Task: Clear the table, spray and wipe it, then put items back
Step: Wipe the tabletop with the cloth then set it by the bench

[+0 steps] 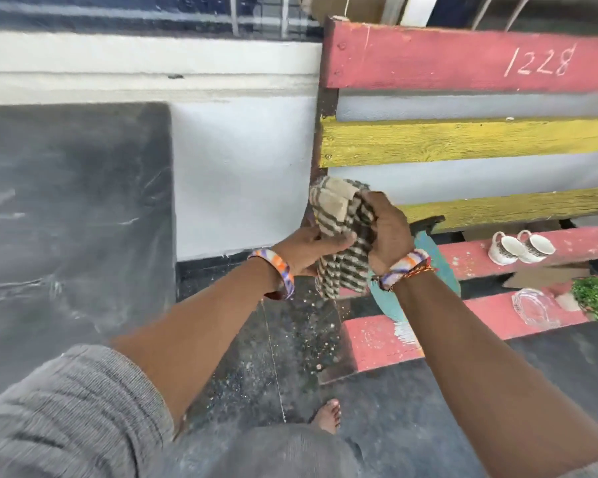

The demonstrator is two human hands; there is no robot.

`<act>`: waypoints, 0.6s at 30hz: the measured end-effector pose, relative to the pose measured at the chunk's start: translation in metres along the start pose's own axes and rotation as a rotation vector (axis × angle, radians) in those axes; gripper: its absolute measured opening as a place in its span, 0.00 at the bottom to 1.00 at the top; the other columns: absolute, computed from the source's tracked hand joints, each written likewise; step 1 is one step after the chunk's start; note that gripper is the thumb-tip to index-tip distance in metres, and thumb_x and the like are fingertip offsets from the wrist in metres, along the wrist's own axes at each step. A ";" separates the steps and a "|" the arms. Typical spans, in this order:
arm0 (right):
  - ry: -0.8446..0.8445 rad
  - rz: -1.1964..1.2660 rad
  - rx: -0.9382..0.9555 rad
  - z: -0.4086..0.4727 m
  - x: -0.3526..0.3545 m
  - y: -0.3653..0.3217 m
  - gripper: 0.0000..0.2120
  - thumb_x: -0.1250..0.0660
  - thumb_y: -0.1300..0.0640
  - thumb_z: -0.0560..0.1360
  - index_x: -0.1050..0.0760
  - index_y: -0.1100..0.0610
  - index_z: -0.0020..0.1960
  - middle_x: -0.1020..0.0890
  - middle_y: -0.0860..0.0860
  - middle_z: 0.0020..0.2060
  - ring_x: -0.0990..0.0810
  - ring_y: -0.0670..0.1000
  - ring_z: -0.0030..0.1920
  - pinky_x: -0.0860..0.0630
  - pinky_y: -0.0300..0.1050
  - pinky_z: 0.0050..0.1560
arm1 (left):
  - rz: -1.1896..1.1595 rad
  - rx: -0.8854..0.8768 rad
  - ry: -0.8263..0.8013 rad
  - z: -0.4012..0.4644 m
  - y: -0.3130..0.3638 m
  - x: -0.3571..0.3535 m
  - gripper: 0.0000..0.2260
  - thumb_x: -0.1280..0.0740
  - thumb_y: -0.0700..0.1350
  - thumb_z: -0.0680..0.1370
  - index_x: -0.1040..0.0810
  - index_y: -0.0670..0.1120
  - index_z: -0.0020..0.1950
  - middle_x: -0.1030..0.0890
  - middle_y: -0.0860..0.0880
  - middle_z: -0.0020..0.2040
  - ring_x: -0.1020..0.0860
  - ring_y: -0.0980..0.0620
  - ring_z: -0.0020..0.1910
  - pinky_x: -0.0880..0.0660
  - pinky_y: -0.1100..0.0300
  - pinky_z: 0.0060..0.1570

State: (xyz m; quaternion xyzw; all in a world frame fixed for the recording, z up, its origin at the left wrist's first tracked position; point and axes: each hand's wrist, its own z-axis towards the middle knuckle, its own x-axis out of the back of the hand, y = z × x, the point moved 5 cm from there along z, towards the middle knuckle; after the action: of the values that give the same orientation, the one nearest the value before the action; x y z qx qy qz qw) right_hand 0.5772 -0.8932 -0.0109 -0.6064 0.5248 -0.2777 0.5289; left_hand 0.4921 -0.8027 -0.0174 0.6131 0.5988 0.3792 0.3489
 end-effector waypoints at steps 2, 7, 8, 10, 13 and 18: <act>-0.111 0.138 -0.060 -0.020 -0.044 0.007 0.29 0.22 0.51 0.58 0.21 0.64 0.54 0.19 0.61 0.51 0.21 0.59 0.52 0.28 0.62 0.60 | 0.078 -0.113 0.087 -0.037 0.005 0.027 0.26 0.33 0.57 0.73 0.28 0.47 0.67 0.23 0.48 0.63 0.25 0.50 0.62 0.29 0.58 0.61; -0.290 0.123 -0.071 -0.070 -0.155 0.016 0.19 0.28 0.61 0.65 0.23 0.63 0.55 0.22 0.66 0.54 0.21 0.64 0.54 0.27 0.65 0.59 | 0.022 -0.225 0.404 -0.118 -0.006 0.116 0.15 0.29 0.48 0.73 0.21 0.42 0.55 0.18 0.44 0.51 0.20 0.48 0.48 0.22 0.58 0.51; -0.278 0.099 -0.073 -0.079 -0.173 0.017 0.12 0.30 0.63 0.68 0.22 0.63 0.51 0.21 0.66 0.53 0.20 0.63 0.51 0.25 0.64 0.57 | 0.000 -0.224 0.453 -0.133 -0.011 0.130 0.12 0.30 0.47 0.74 0.21 0.42 0.53 0.18 0.43 0.49 0.20 0.47 0.48 0.23 0.53 0.55; -0.249 0.064 -0.071 -0.091 -0.202 0.019 0.01 0.32 0.65 0.72 0.23 0.61 0.42 0.18 0.60 0.44 0.17 0.57 0.40 0.19 0.55 0.45 | -0.064 -0.207 0.535 -0.162 -0.023 0.153 0.06 0.33 0.44 0.76 0.23 0.42 0.48 0.19 0.42 0.45 0.21 0.46 0.45 0.23 0.49 0.56; -0.240 0.041 -0.055 -0.098 -0.238 0.027 0.02 0.33 0.65 0.73 0.22 0.61 0.43 0.18 0.58 0.40 0.18 0.56 0.41 0.20 0.53 0.47 | -0.130 -0.178 0.627 -0.196 -0.039 0.176 0.11 0.39 0.47 0.80 0.25 0.43 0.41 0.22 0.48 0.32 0.24 0.51 0.32 0.24 0.67 0.34; -0.133 -0.052 -0.096 -0.090 -0.267 0.037 0.06 0.33 0.61 0.75 0.22 0.63 0.49 0.19 0.58 0.44 0.19 0.58 0.50 0.22 0.51 0.54 | -0.469 -0.037 0.891 -0.246 -0.089 0.221 0.18 0.39 0.50 0.79 0.24 0.35 0.56 0.23 0.40 0.48 0.25 0.46 0.47 0.24 0.53 0.50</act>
State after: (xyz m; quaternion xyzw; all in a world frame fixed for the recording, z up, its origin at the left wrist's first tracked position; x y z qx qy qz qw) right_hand 0.4055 -0.6725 0.0384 -0.6616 0.4852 -0.2252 0.5255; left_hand 0.2320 -0.5849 0.0295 0.2344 0.8044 0.5260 0.1457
